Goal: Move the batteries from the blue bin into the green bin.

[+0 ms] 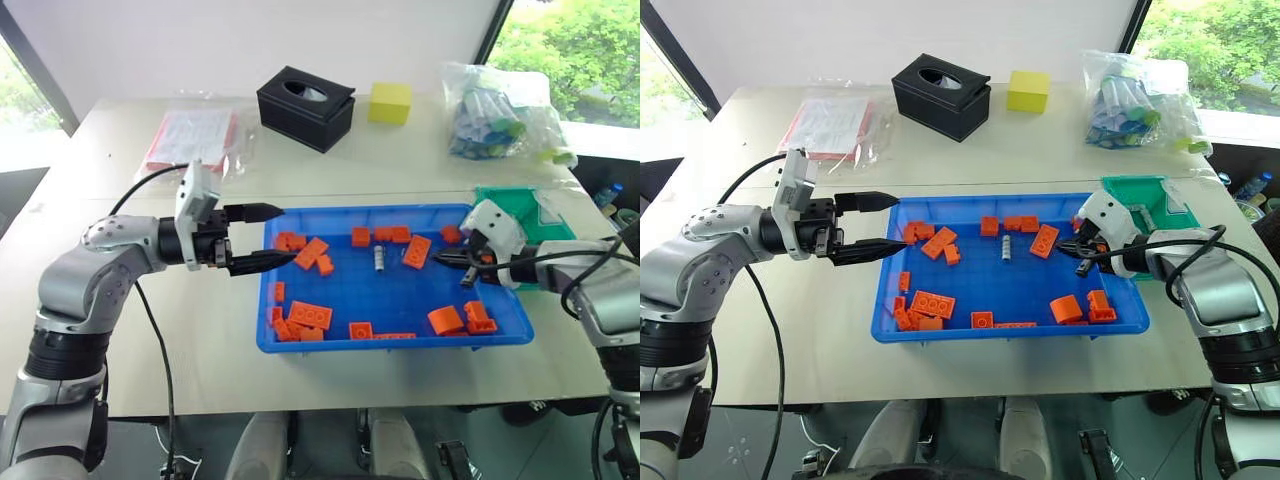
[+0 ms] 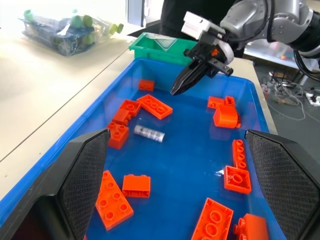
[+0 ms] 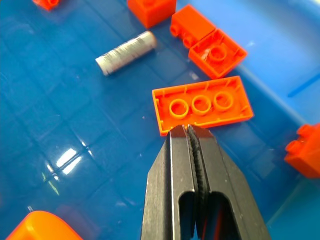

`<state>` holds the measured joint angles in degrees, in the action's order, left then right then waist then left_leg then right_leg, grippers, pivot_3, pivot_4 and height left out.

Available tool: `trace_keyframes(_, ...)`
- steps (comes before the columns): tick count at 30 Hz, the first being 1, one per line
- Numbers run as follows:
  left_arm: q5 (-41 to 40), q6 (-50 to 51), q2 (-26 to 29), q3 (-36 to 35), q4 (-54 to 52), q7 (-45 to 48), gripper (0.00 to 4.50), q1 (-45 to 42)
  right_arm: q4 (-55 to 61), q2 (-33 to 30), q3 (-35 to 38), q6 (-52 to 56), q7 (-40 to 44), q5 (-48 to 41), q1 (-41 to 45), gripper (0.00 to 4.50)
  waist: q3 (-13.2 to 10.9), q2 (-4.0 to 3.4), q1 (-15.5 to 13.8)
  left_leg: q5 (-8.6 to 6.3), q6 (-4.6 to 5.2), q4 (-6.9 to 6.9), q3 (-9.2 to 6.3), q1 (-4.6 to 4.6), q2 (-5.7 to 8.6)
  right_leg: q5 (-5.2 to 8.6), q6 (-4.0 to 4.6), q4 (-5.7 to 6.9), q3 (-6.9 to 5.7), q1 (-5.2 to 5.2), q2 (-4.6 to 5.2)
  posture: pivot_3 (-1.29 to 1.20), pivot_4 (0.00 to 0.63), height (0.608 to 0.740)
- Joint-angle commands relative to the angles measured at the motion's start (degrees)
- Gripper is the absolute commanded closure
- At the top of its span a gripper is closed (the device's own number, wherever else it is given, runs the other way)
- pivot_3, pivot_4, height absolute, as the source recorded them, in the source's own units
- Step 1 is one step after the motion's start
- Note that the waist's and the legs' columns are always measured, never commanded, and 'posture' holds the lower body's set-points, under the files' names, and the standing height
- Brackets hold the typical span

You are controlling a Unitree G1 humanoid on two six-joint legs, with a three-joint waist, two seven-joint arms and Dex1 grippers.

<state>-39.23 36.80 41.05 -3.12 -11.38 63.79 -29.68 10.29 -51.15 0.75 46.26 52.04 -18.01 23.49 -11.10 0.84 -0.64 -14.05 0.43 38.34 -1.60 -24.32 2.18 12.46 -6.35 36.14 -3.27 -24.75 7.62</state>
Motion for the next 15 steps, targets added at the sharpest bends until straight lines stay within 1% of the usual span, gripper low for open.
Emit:
trace_keyframes(1,-0.32,-0.95,0.47,-0.97,-0.81,0.61,0.00,-0.85,5.70,2.21,3.75,8.37,-5.33,-2.85,3.20,3.94,0.00,0.00,0.01,0.00,0.00,0.00,0.00,0.00,0.00,0.00,0.00,0.00,0.00,0.00,0.00,0.00,0.150,0.692)
trace_keyframes(2,-0.31,-0.96,0.46,-0.94,-0.81,0.68,0.00,-0.83,6.71,3.95,4.35,11.82,-7.42,-3.89,4.58,3.66,0.00,0.00,0.07,0.00,0.00,0.00,0.00,0.00,-0.01,0.00,0.00,0.00,0.00,0.00,0.00,0.00,0.150,0.692)
trace_keyframes(5,-0.28,-0.96,0.40,-0.85,-0.63,0.93,0.00,-1.00,10.04,11.88,4.07,22.06,-15.49,-4.85,9.19,2.21,0.00,0.00,0.19,0.00,0.00,0.00,0.00,0.01,-0.03,-0.01,0.02,0.02,0.01,-0.03,-0.01,0.00,0.150,0.692)
trace_keyframes(6,-0.26,-0.97,0.38,-0.83,-0.53,1.00,0.00,-1.09,10.88,14.15,3.46,24.93,-17.60,-4.80,10.23,1.66,0.00,0.00,0.15,0.00,0.00,-0.01,-0.01,0.01,-0.04,-0.01,0.03,0.03,0.01,-0.04,-0.02,0.00,0.150,0.692)
trace_keyframes(8,-0.08,-1.12,0.28,-0.68,-0.27,1.13,0.00,-1.24,11.77,19.76,2.80,31.03,-21.39,-4.98,11.96,0.72,0.00,0.00,0.03,0.00,0.00,-0.03,-0.03,-0.02,-0.04,-0.02,0.03,0.06,0.01,-0.10,-0.03,0.00,0.150,0.692)
trace_keyframes(10,0.14,-1.26,0.18,-0.53,-0.03,1.24,0.00,-1.41,11.08,25.51,2.84,36.09,-25.20,-4.54,13.24,0.72,0.00,0.00,-0.09,0.00,0.00,-0.04,-0.05,-0.07,-0.01,-0.02,0.03,0.05,0.00,-0.12,-0.02,0.00,0.150,0.692)
trace_keyframes(12,0.26,-1.26,0.20,-0.48,-0.01,1.33,0.00,-1.50,9.91,28.64,1.43,38.48,-27.79,-3.61,13.52,0.72,0.00,0.00,-0.10,0.01,-0.01,-0.04,-0.06,-0.10,0.04,-0.02,0.03,0.05,0.00,-0.13,0.00,0.00,0.150,0.692)
trace_keyframes(15,0.24,-1.17,0.49,-0.80,-0.15,1.52,0.00,-1.30,7.43,34.60,2.00,42.17,-31.28,-2.97,14.38,0.72,0.00,0.00,0.02,0.01,0.00,-0.03,-0.04,-0.09,0.08,-0.02,0.03,0.04,0.01,-0.11,0.00,0.00,0.150,0.692)
